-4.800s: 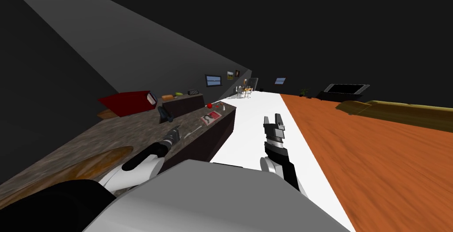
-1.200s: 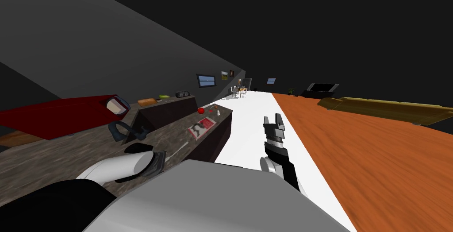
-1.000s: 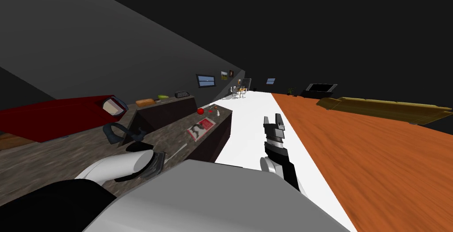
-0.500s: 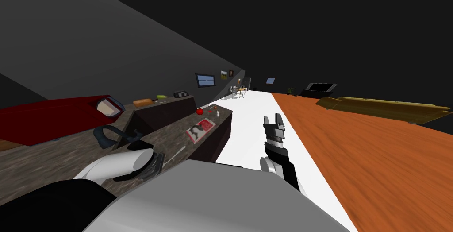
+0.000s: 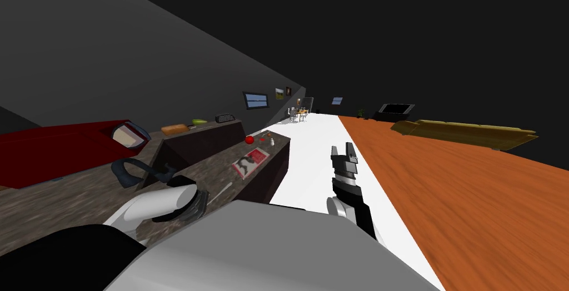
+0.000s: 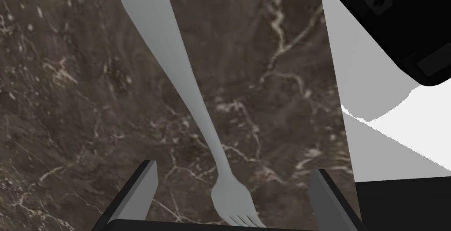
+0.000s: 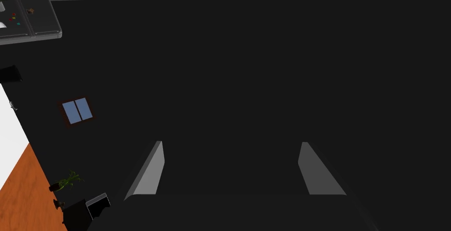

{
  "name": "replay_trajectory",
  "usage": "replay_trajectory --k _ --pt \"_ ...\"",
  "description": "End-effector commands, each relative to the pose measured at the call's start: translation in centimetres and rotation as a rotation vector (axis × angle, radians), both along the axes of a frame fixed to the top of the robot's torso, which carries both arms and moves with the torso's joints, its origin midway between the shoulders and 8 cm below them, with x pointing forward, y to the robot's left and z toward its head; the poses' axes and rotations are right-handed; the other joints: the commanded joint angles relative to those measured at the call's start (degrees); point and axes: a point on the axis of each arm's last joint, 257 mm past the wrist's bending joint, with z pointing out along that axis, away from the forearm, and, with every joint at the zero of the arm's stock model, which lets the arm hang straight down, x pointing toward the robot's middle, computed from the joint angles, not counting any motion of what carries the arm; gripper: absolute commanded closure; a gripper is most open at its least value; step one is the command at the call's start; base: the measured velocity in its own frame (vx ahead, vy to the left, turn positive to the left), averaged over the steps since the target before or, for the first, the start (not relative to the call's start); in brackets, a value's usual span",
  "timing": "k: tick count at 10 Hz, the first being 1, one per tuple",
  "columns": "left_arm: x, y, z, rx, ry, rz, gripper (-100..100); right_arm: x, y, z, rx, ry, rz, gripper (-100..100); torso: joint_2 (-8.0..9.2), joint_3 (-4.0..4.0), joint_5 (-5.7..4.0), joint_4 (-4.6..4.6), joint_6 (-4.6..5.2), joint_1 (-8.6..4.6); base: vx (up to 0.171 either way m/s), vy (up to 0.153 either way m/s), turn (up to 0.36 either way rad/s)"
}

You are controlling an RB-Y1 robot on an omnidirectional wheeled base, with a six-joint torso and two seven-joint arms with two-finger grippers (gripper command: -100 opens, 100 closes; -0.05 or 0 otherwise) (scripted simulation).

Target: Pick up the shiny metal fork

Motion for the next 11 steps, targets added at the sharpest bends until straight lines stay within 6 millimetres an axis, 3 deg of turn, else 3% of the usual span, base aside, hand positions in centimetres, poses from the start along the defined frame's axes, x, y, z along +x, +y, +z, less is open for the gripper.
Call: replay_trajectory --k 1,2,6,7,8,11 --pt "0.0 0.0 0.0 0.0 0.0 0.0 -100 0.0 0.0 0.0 0.0 0.0 0.0 0 0.0 0.0 0.0 0.0 0.0 0.0 -0.011 -0.002 -0.007" --pt "0.0 0.0 0.0 0.0 -0.001 0.0 100 0.0 0.0 0.0 0.0 0.0 0.0 0 -0.05 -0.03 0.0 -0.01 -0.01 0.0 0.0 0.0 0.0" --pt "0.1 0.1 0.0 0.001 -0.004 0.003 100 0.0 0.0 0.0 0.0 0.0 0.0 0 -0.08 -0.07 0.1 -0.07 0.01 0.1 0.0 0.0 0.0" --pt "0.1 0.1 0.0 0.001 -0.004 0.003 0 0.0 0.0 0.0 0.0 0.0 0.0 0 -0.08 -0.07 0.1 -0.07 0.01 0.1 0.0 0.0 0.0" --pt "-0.4 -0.5 0.7 0.0 -0.001 -0.009 100 0.0 0.0 0.0 0.0 0.0 0.0 0 -0.07 -0.07 0.1 -0.07 0.01 0.1 0.027 0.001 0.075" --pt "-0.8 -1.1 1.6 0.001 0.0 -0.02 100 0.0 0.0 0.0 0.0 0.0 0.0 0 -0.2 -0.13 0.08 -0.09 0.02 0.1 0.041 0.009 0.052"
